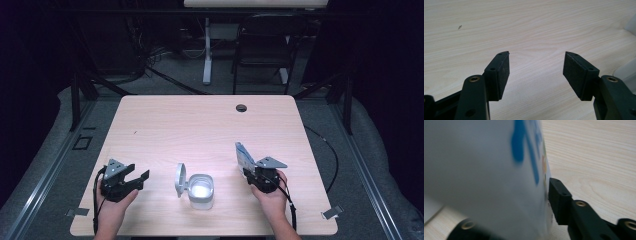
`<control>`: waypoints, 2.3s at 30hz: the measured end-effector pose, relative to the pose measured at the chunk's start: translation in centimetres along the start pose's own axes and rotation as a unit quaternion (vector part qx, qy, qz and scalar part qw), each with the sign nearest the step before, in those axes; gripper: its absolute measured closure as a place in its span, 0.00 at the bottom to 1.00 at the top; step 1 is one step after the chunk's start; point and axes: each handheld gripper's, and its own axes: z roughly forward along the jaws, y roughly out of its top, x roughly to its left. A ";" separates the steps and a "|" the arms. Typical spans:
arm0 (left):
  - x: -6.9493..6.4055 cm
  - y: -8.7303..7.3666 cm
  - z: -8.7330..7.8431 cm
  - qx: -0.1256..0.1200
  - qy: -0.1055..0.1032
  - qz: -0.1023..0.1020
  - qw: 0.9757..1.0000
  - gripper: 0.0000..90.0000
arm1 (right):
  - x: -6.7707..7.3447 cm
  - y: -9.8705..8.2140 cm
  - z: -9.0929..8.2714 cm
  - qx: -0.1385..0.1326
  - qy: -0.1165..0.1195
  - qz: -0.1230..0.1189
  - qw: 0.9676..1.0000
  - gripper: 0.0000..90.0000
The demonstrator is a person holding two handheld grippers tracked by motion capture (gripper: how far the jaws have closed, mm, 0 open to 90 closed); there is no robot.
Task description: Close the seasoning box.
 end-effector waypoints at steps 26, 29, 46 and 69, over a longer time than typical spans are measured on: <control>-1.1 0.5 -0.3 -0.008 -0.015 0.019 1.000 0.46 | 0.0 -1.4 -2.2 -0.039 0.006 -0.001 0.999 0.58; -1.2 0.5 -0.3 -0.008 -0.020 0.023 1.000 0.48 | 0.0 -1.5 -2.5 -0.038 0.005 -0.009 0.999 0.58; -4.0 2.0 -1.5 -0.011 -0.110 0.056 0.992 0.82 | 1.1 -2.1 -5.5 -0.055 -0.008 -0.021 0.998 0.51; -6.5 2.9 -2.3 -0.010 -0.179 0.083 0.980 1.00 | 1.5 -2.7 -6.9 -0.062 -0.017 -0.031 0.997 0.44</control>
